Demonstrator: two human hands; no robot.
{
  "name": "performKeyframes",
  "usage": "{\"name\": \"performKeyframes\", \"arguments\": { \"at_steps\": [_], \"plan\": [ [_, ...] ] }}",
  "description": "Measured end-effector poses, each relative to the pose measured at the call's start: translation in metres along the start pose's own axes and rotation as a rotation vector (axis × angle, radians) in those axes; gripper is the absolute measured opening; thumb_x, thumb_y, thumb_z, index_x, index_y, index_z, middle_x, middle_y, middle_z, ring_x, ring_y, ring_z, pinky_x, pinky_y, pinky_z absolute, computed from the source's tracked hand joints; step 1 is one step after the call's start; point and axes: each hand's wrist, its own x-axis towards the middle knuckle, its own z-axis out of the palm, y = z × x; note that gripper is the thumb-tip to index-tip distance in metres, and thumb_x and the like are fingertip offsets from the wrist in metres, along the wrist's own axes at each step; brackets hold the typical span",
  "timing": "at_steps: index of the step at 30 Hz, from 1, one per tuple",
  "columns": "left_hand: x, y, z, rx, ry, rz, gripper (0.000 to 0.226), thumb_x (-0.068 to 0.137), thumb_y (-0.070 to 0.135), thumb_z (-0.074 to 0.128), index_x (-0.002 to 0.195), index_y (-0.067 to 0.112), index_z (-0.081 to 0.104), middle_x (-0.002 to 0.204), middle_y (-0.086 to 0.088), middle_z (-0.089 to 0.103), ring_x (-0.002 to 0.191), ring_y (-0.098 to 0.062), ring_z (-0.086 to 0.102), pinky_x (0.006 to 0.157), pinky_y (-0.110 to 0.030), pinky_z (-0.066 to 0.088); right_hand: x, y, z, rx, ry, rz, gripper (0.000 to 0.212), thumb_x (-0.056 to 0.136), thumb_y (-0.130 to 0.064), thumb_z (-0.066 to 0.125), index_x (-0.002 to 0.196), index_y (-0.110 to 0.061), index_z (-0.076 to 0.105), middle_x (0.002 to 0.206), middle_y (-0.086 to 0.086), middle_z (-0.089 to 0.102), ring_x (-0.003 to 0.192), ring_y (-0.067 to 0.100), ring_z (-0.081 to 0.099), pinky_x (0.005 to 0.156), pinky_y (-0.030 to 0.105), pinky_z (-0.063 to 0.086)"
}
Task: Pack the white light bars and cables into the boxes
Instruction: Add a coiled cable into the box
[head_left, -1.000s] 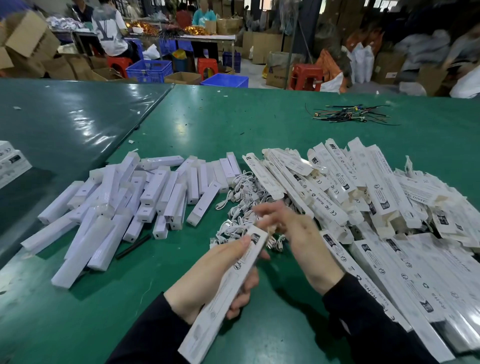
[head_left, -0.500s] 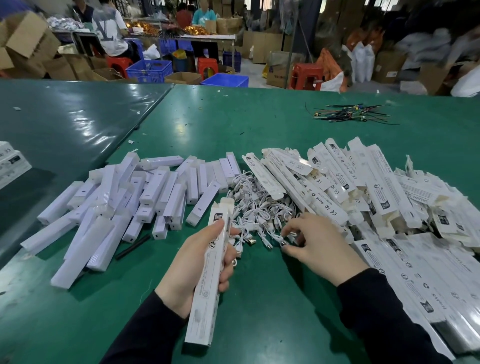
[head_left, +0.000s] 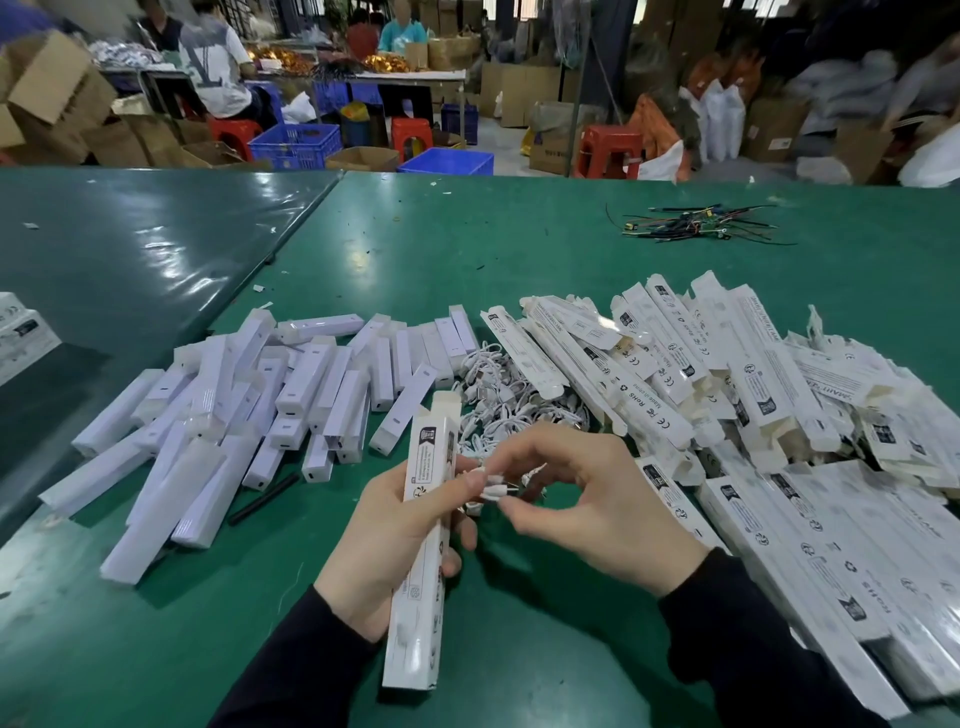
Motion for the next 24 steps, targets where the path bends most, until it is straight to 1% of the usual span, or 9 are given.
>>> {"name": "performKeyframes", "arguments": {
  "at_steps": [3,6,8,10,12,14,18,22,24],
  "plan": [
    [0.001,0.001,-0.001,-0.041,0.019,-0.002,0.039,0.060,0.016,0.079,0.093,0.002,0.064,0.064,-0.009,0.061,0.042,-0.017,0.049,0.032,-0.019,0.036,0.000,0.002,0.005,0.086,0.052,0.015,0.021,0.078,0.004,0.073,0.090,-0.014,0.071,0.087,0.001,0.071,0.080,0.016,0.067,0.075,0.024,0.054],
    [0.000,0.003,-0.001,-0.046,-0.016,-0.017,0.042,0.065,0.021,0.077,0.098,0.000,0.062,0.067,-0.012,0.063,0.041,-0.016,0.048,0.032,-0.019,0.035,0.001,0.003,0.007,0.135,0.095,-0.013,0.015,0.080,-0.004,0.074,0.089,-0.016,0.075,0.084,0.001,0.073,0.077,0.013,0.067,0.075,0.022,0.052],
    [-0.003,0.004,0.000,-0.007,-0.097,-0.051,0.047,0.069,0.030,0.073,0.103,0.000,0.060,0.069,-0.015,0.063,0.040,-0.017,0.047,0.033,-0.018,0.035,0.003,0.004,0.005,0.210,0.193,0.001,0.015,0.080,-0.008,0.074,0.089,-0.020,0.076,0.083,-0.002,0.074,0.076,0.010,0.068,0.073,0.019,0.052],
    [-0.007,0.004,0.002,0.038,-0.226,-0.123,0.049,0.072,0.035,0.070,0.104,0.000,0.057,0.064,-0.015,0.060,0.037,-0.016,0.044,0.033,-0.018,0.035,0.005,0.006,-0.002,0.306,0.312,0.025,0.019,0.080,-0.003,0.075,0.090,-0.019,0.077,0.086,-0.001,0.075,0.078,0.010,0.069,0.075,0.019,0.053],
    [-0.011,0.001,0.004,0.094,-0.364,-0.200,0.046,0.078,0.035,0.066,0.105,0.001,0.054,0.059,-0.011,0.057,0.035,-0.013,0.042,0.034,-0.017,0.037,0.005,0.007,-0.008,0.311,0.359,0.028,0.021,0.081,-0.001,0.074,0.090,-0.019,0.076,0.089,0.001,0.076,0.080,0.013,0.070,0.078,0.021,0.054],
    [-0.013,-0.001,0.005,0.123,-0.436,-0.259,0.043,0.083,0.040,0.062,0.106,0.004,0.056,0.057,-0.009,0.054,0.035,-0.012,0.040,0.036,-0.017,0.037,0.005,0.008,-0.013,0.222,0.305,0.036,0.022,0.081,-0.003,0.075,0.092,-0.021,0.076,0.091,0.001,0.075,0.082,0.014,0.070,0.079,0.022,0.055],
    [-0.012,0.003,0.004,0.086,-0.444,-0.376,0.054,0.080,0.057,0.054,0.104,0.009,0.062,0.057,-0.008,0.046,0.037,-0.014,0.037,0.037,-0.016,0.036,0.002,0.010,-0.026,0.112,0.097,0.078,0.018,0.080,-0.004,0.076,0.091,-0.019,0.076,0.090,0.004,0.075,0.082,0.019,0.070,0.080,0.026,0.056],
    [-0.013,0.005,0.001,0.091,-0.511,-0.411,0.052,0.084,0.058,0.052,0.103,0.011,0.064,0.058,-0.008,0.046,0.037,-0.014,0.038,0.038,-0.016,0.037,0.002,0.011,-0.037,0.101,-0.002,0.129,0.017,0.079,-0.004,0.077,0.090,-0.017,0.075,0.088,0.006,0.074,0.080,0.022,0.069,0.079,0.027,0.056],
    [-0.014,0.004,0.000,0.111,-0.552,-0.422,0.050,0.089,0.058,0.054,0.104,0.011,0.064,0.059,-0.008,0.047,0.037,-0.013,0.039,0.039,-0.016,0.038,0.002,0.010,-0.040,0.115,-0.057,0.145,0.019,0.078,-0.002,0.076,0.089,-0.017,0.076,0.087,0.004,0.074,0.079,0.019,0.068,0.078,0.024,0.054]
  ]
}}
